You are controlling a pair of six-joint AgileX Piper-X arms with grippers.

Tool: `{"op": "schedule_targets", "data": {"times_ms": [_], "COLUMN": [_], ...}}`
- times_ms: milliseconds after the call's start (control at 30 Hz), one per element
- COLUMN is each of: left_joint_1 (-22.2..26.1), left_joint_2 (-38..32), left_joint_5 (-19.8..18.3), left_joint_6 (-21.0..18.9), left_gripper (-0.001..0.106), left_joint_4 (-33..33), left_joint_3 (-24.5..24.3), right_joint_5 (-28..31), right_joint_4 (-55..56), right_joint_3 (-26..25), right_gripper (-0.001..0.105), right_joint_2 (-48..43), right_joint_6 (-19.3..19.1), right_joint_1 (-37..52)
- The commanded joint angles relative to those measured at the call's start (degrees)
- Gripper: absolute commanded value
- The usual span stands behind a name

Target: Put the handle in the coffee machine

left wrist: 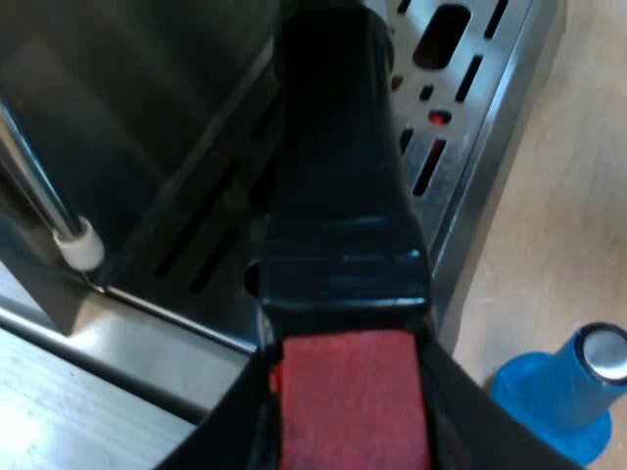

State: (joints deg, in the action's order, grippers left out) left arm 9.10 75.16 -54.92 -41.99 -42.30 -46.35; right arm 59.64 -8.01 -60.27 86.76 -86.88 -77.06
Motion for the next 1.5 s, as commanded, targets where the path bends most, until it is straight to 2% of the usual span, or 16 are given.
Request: {"op": "schedule_targets", "data": {"times_ms": [33, 300, 467, 867, 933, 1100, 1267, 1500], "left_joint_1": [0.0, 0.0, 0.0, 0.0, 0.0, 0.0, 0.0, 0.0], "left_joint_2": [-0.6, -0.6, -0.6, -2.0, -2.0, -2.0, -2.0, -2.0], "left_joint_5": [-4.1, -4.1, -5.9, -8.3, -10.5, -11.5, -15.0, -15.7], "left_joint_6": [-0.6, -0.3, 0.1, 0.3, 1.1, 1.1, 0.6, -0.5], "left_gripper": [0.0, 0.0, 0.0, 0.0, 0.0, 0.0, 0.0, 0.0], "left_joint_4": [-0.3, -2.0, -4.2, -4.2, -3.8, -1.8, 0.8, 4.2], "left_joint_3": [-1.3, -3.4, -4.5, -4.6, -4.6, -4.6, -4.6, -4.6], "right_joint_5": [0.5, 0.5, 0.5, 0.5, 0.5, 0.5, 0.5, 0.5], "right_joint_4": [-0.8, -0.8, -0.8, -0.3, 0.5, 1.1, 1.1, 1.1], "right_joint_3": [0.0, 0.0, 0.0, 0.0, 0.0, 0.0, 0.0, 0.0], "right_gripper": [0.094, 0.094, 0.094, 0.094, 0.094, 0.094, 0.094, 0.094], "right_joint_2": [-0.3, -0.3, -0.3, -0.3, -0.3, -0.3, -0.3, -0.3], "right_joint_6": [-0.8, -0.8, -0.8, -0.8, -0.8, -0.8, -0.8, -0.8], "right_joint_1": [0.2, 0.2, 0.2, 0.2, 0.2, 0.2, 0.2, 0.2]}}
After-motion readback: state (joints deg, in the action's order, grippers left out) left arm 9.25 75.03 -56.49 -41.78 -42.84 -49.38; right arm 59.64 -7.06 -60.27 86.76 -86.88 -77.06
